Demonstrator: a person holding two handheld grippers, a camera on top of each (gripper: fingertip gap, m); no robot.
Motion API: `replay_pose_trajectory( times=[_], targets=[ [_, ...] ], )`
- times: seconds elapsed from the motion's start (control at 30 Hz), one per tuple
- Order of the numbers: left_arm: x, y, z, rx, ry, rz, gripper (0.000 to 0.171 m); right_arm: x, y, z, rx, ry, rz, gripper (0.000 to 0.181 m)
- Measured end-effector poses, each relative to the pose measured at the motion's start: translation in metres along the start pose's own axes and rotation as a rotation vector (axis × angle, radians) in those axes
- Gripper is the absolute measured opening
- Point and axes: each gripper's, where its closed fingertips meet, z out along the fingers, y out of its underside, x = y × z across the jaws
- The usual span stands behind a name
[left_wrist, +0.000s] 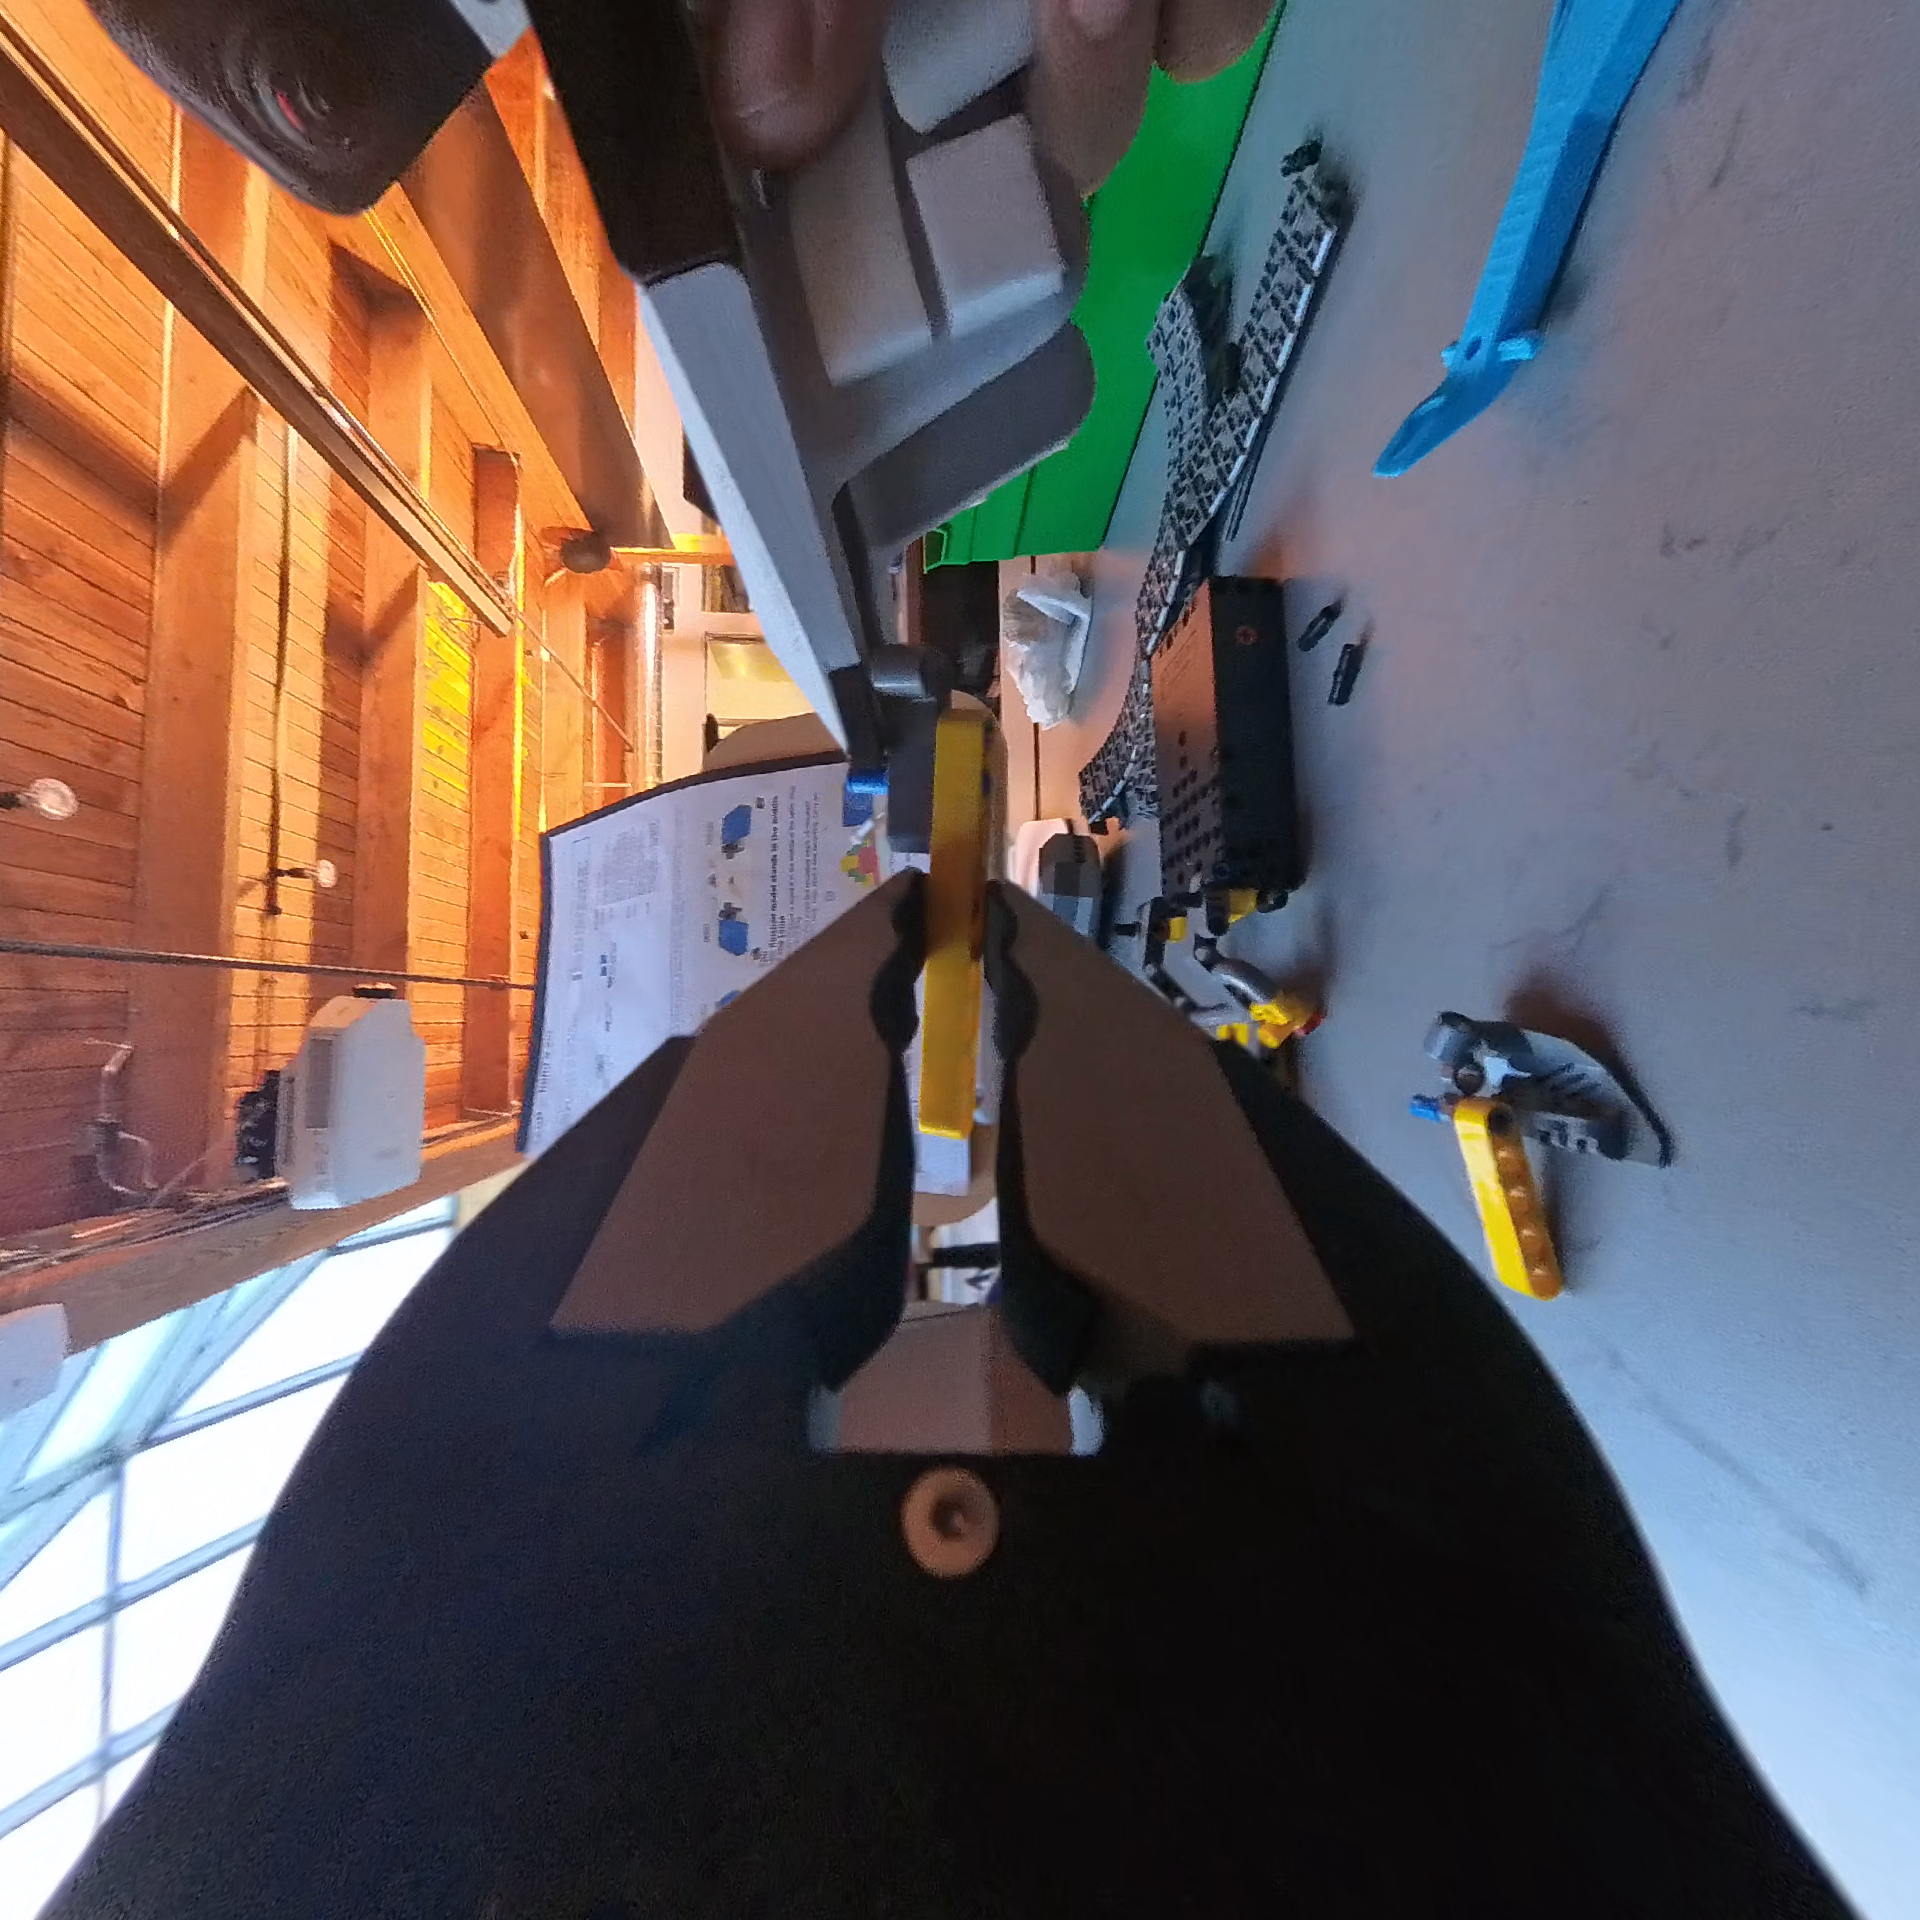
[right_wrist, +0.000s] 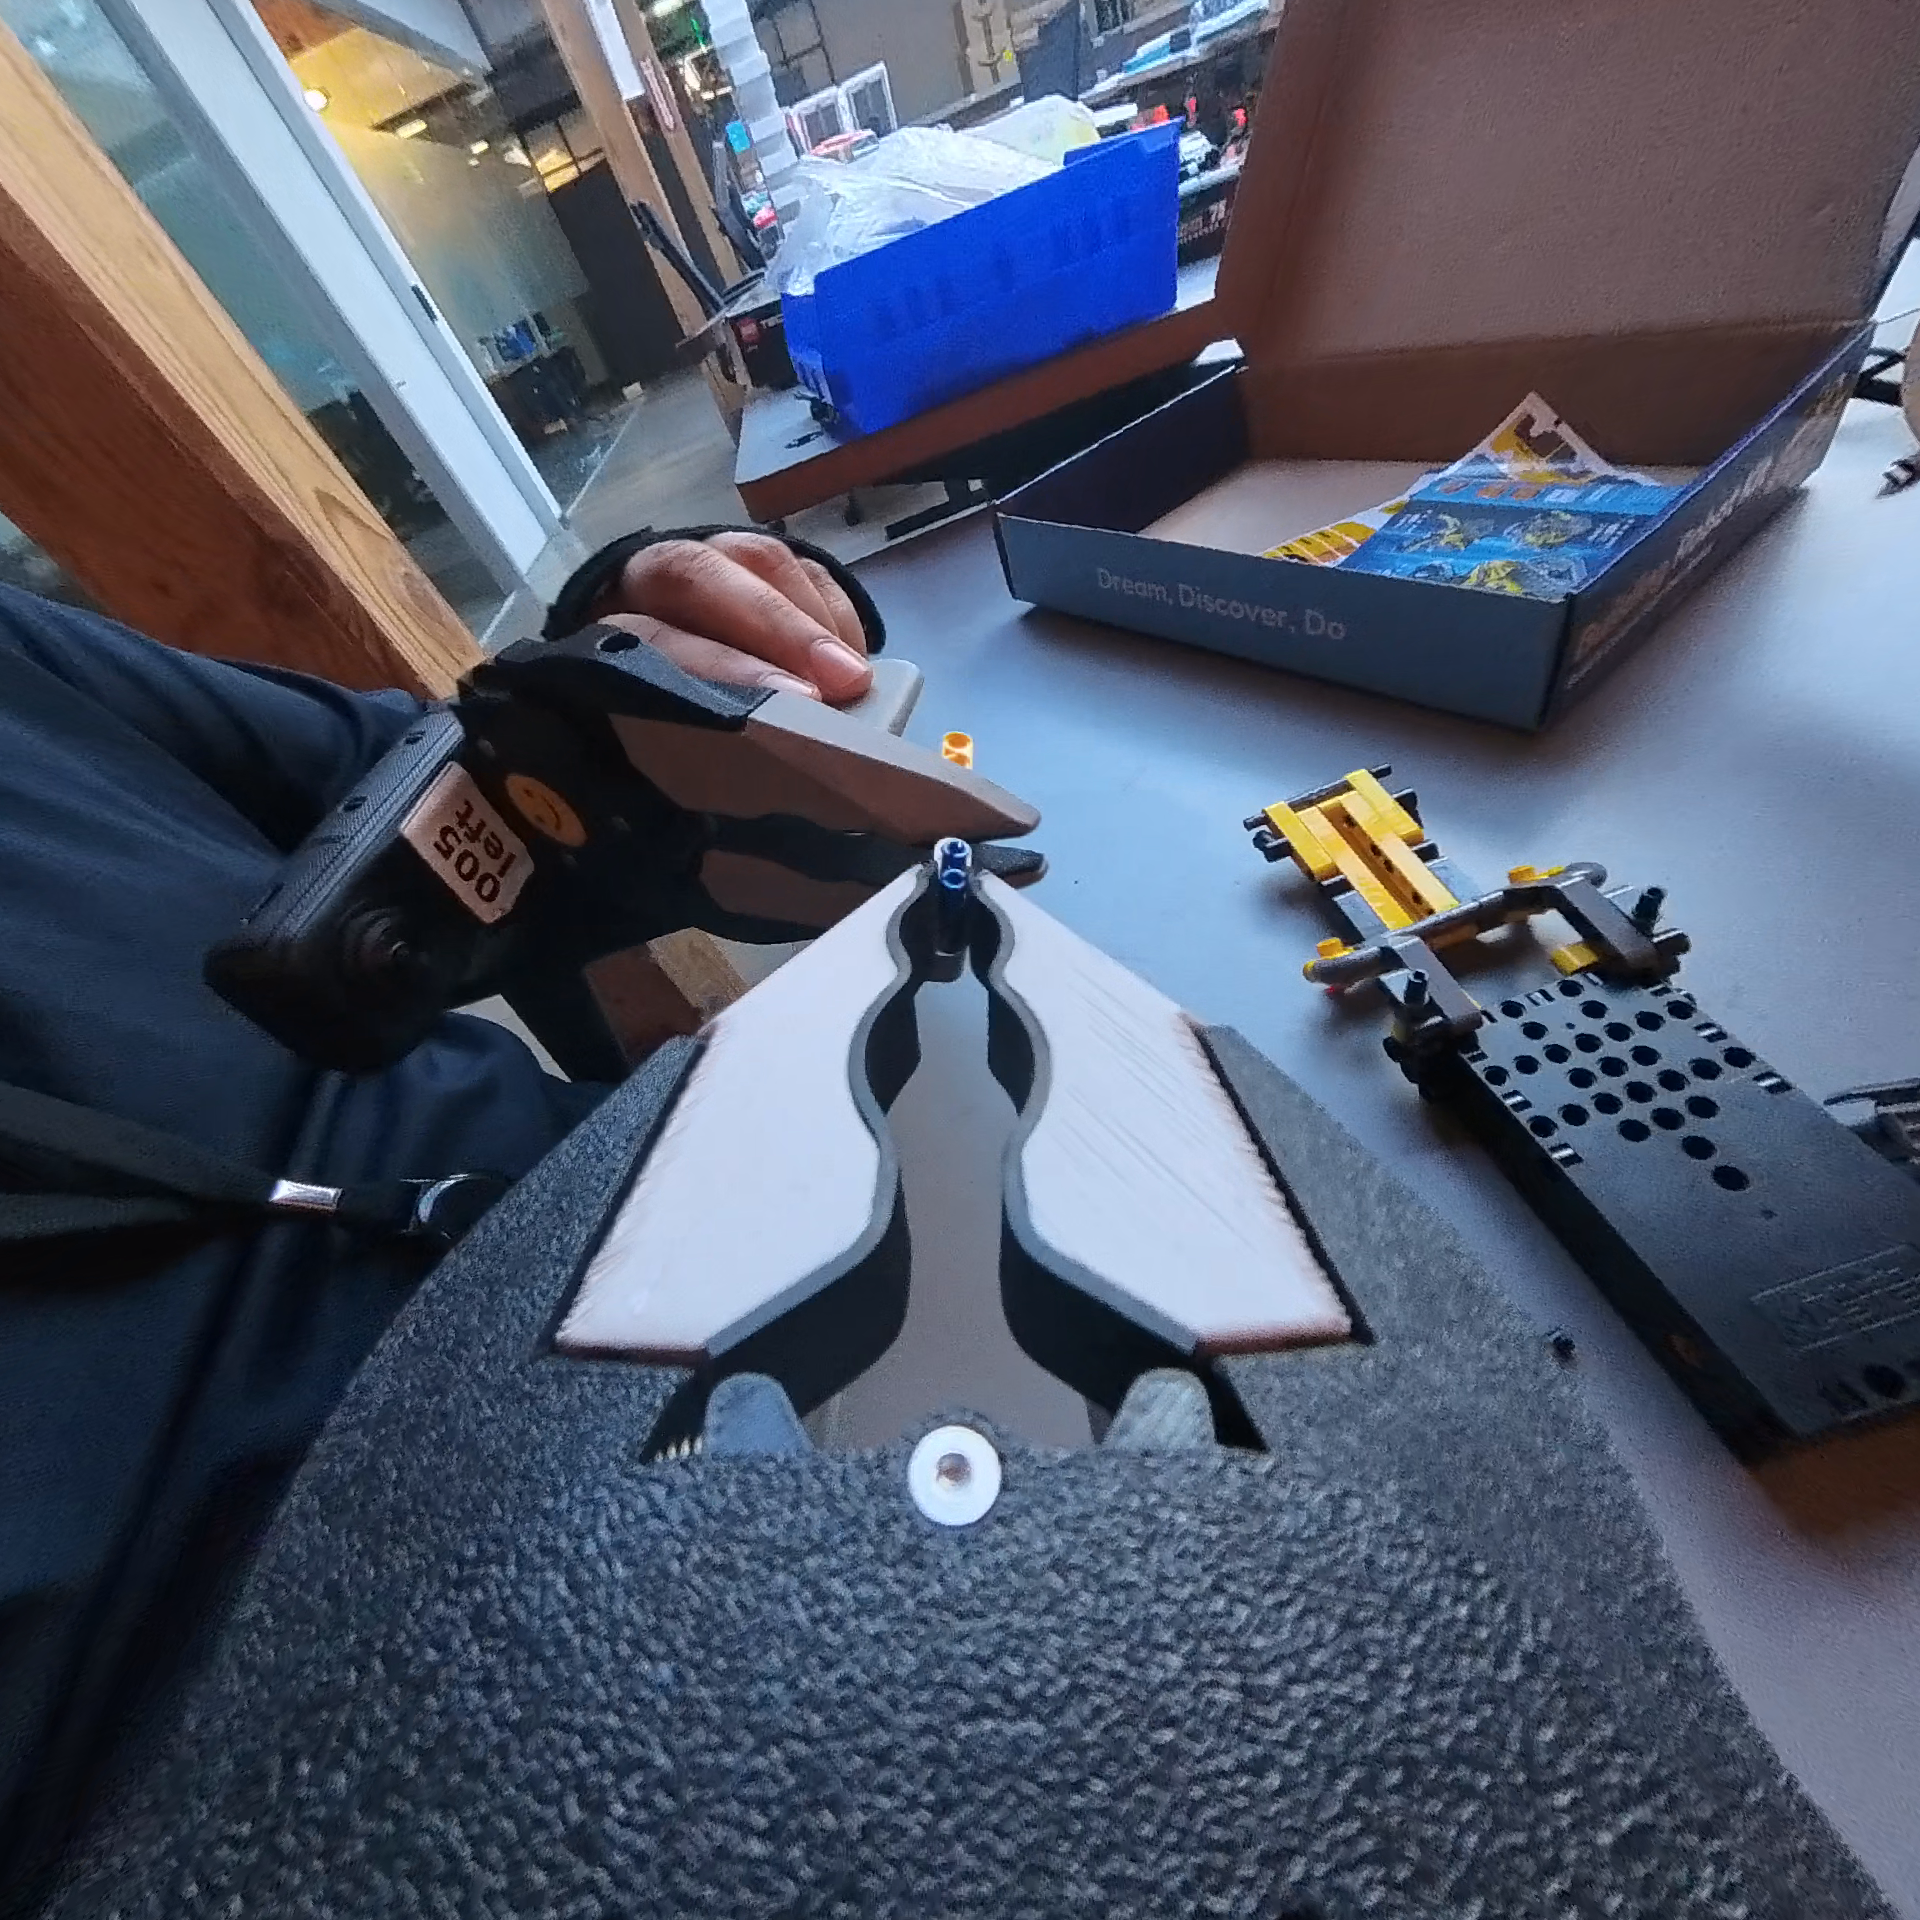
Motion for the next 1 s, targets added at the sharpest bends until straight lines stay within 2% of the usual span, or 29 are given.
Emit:
replay_pose_trajectory(
  times=[0.03,0.13,0.23,0.33,0.4,0.47,0.7,0.83,1.0],
  targets=[
    [0.002,-0.001,0.000,0.014,0.018,-0.044,0.006,0.000,-0.001,0.000,0.003,0.005,-0.010,0.001],
    [0.011,-0.003,0.001,0.058,0.163,-0.270,0.007,0.005,0.003,0.000,-0.025,0.049,-0.073,0.001],
    [0.011,-0.011,-0.005,0.150,0.328,-0.562,0.020,0.009,0.008,0.000,-0.065,0.101,-0.166,0.000],
    [0.012,-0.022,-0.014,0.263,0.529,-0.835,0.032,0.002,0.010,0.003,-0.071,0.077,-0.231,0.000],
    [0.017,-0.026,-0.020,0.305,0.649,-0.941,0.023,-0.007,0.011,0.007,-0.070,0.041,-0.276,0.000],
    [0.018,-0.028,-0.022,0.338,0.681,-0.984,0.010,-0.013,0.014,0.009,-0.086,0.028,-0.319,0.000],
    [0.020,-0.037,-0.027,0.411,0.757,-1.063,0.007,-0.025,0.011,0.012,-0.020,-0.020,-0.376,0.000],
    [0.031,-0.033,-0.025,0.338,0.777,-1.010,0.006,-0.021,0.019,0.015,-0.076,0.017,-0.424,0.000],
    [0.027,-0.029,-0.019,0.286,0.718,-1.003,0.006,-0.015,0.016,0.013,-0.065,0.080,-0.472,0.001]
  ],
)
